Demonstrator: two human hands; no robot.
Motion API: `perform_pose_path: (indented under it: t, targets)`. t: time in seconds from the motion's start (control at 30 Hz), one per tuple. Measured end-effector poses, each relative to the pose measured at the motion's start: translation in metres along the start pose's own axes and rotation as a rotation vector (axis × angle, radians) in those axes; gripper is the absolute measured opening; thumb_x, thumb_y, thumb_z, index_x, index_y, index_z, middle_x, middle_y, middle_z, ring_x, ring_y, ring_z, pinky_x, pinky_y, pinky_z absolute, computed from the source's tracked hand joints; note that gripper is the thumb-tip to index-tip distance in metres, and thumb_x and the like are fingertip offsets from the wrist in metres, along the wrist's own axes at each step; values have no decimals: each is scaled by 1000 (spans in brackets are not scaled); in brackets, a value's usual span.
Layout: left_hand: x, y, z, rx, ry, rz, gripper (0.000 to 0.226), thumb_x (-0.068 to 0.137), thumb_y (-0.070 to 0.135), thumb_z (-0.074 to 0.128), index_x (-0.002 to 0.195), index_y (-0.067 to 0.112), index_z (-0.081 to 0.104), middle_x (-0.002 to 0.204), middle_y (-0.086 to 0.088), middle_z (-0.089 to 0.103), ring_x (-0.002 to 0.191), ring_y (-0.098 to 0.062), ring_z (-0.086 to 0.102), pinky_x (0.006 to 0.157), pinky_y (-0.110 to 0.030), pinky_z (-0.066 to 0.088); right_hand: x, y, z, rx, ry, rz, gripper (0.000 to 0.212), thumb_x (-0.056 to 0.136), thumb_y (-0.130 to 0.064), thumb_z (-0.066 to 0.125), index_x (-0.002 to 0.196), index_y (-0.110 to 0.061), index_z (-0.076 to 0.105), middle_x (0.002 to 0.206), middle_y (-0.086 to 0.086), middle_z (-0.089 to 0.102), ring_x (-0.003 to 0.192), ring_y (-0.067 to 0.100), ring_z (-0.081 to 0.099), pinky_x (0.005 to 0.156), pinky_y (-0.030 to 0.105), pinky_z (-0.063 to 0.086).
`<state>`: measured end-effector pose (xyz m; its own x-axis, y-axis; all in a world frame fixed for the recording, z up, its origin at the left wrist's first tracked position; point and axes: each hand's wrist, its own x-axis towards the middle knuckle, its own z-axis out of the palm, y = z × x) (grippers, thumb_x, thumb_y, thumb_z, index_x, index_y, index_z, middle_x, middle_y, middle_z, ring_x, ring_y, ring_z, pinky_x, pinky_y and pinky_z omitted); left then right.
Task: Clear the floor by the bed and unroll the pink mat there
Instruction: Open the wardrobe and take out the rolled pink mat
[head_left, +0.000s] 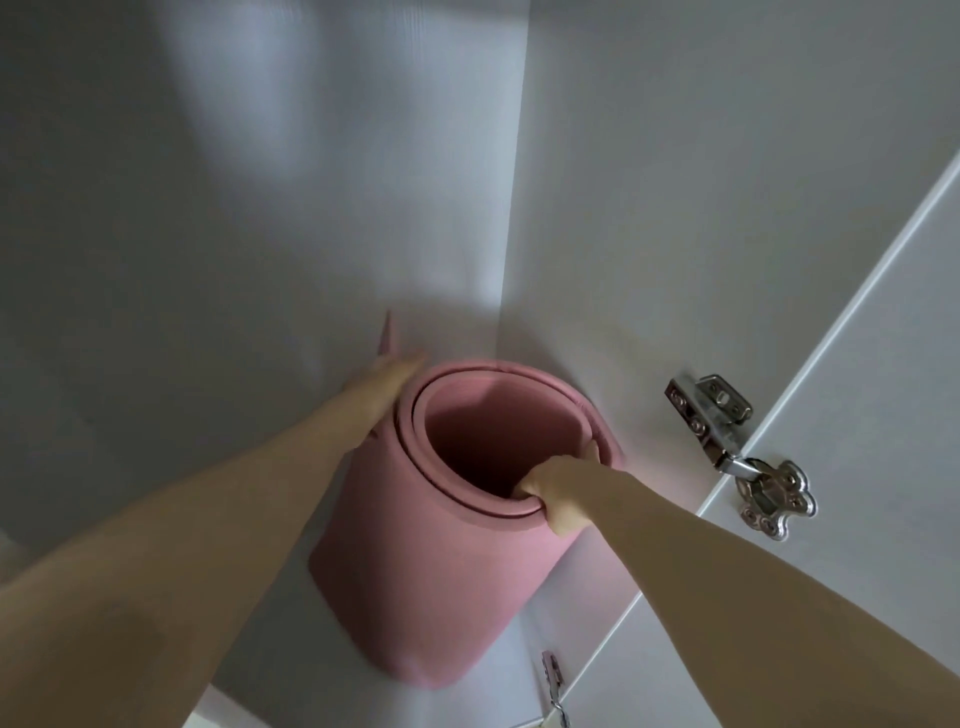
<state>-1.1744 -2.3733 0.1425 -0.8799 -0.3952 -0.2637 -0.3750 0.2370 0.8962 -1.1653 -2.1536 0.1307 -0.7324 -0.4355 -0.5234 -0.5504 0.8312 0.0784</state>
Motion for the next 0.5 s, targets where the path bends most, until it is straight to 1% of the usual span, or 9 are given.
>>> perform_pose_path:
  t: [0.03, 0.1, 0.17, 0.2, 0.27, 0.3, 0.33, 0.4, 0.5]
  targets:
    - [1, 4, 4, 63, -60, 18, 74, 85, 48, 62, 148, 28, 28, 152, 1, 33, 130, -28, 44, 96, -43, 44, 0, 0, 1, -9, -2, -6, 65, 84, 3, 48, 134, -40, 49, 133, -3, 55, 132, 28, 42, 110, 65, -3]
    - [4, 4, 13, 198, -89, 36, 115, 73, 33, 80, 152, 29, -3, 161, 4, 8, 143, -28, 25, 110, -45, 34, 0, 1, 1, -30, -14, -18, 65, 85, 3, 45, 134, -39, 50, 134, -2, 55, 131, 28, 41, 110, 64, -4]
    - [13, -3, 20, 345, -92, 2, 129, 64, 12, 84, 152, 23, -10, 161, -2, 7, 144, -27, 23, 115, -39, 30, 0, 2, 3, -47, -34, -29, 64, 86, 3, 44, 134, -40, 50, 134, -1, 54, 132, 28, 40, 111, 64, -4]
    - [17, -6, 22, 409, -112, -28, 126, 62, 7, 82, 153, 22, -4, 158, -6, 17, 141, -28, 31, 111, -39, 35, 0, 3, 5, -51, -42, -33, 65, 86, 3, 44, 134, -40, 49, 135, -1, 54, 133, 28, 38, 111, 64, -5]
    - [20, -5, 25, 572, -196, -60, 101, 65, 4, 74, 151, 17, 21, 144, -14, 42, 124, -33, 51, 97, -35, 49, -1, 5, 6, -36, -46, -29, 65, 86, 3, 44, 135, -40, 48, 137, -1, 52, 135, 28, 36, 111, 63, -7]
    - [18, -1, 26, 681, -235, -59, 88, 70, 3, 70, 147, 13, 29, 140, -16, 47, 120, -34, 54, 91, -33, 50, -1, 5, 6, -20, -42, -24, 65, 86, 3, 43, 134, -40, 49, 137, -1, 52, 135, 28, 35, 111, 63, -7]
    - [17, 1, 28, 777, -240, -50, 81, 73, 3, 67, 146, 11, 32, 141, -17, 46, 121, -34, 54, 91, -32, 50, -1, 4, 6, -7, -40, -15, 64, 87, 3, 43, 134, -40, 50, 137, -1, 52, 135, 29, 35, 110, 64, -7]
    - [15, 3, 33, 897, -190, 17, 77, 74, 5, 69, 144, 7, 35, 140, -17, 48, 122, -33, 53, 94, -32, 49, -1, -1, 6, 9, -26, -1, 62, 88, 1, 42, 132, -41, 51, 136, -1, 52, 134, 31, 36, 109, 66, -6]
    - [15, -4, 40, 871, -136, 77, 71, 63, 21, 81, 125, 8, 50, 122, -14, 59, 108, -32, 60, 90, -37, 52, -1, -6, 9, 21, -36, 16, 62, 88, 3, 43, 131, -41, 52, 135, 1, 52, 133, 32, 35, 107, 68, -8]
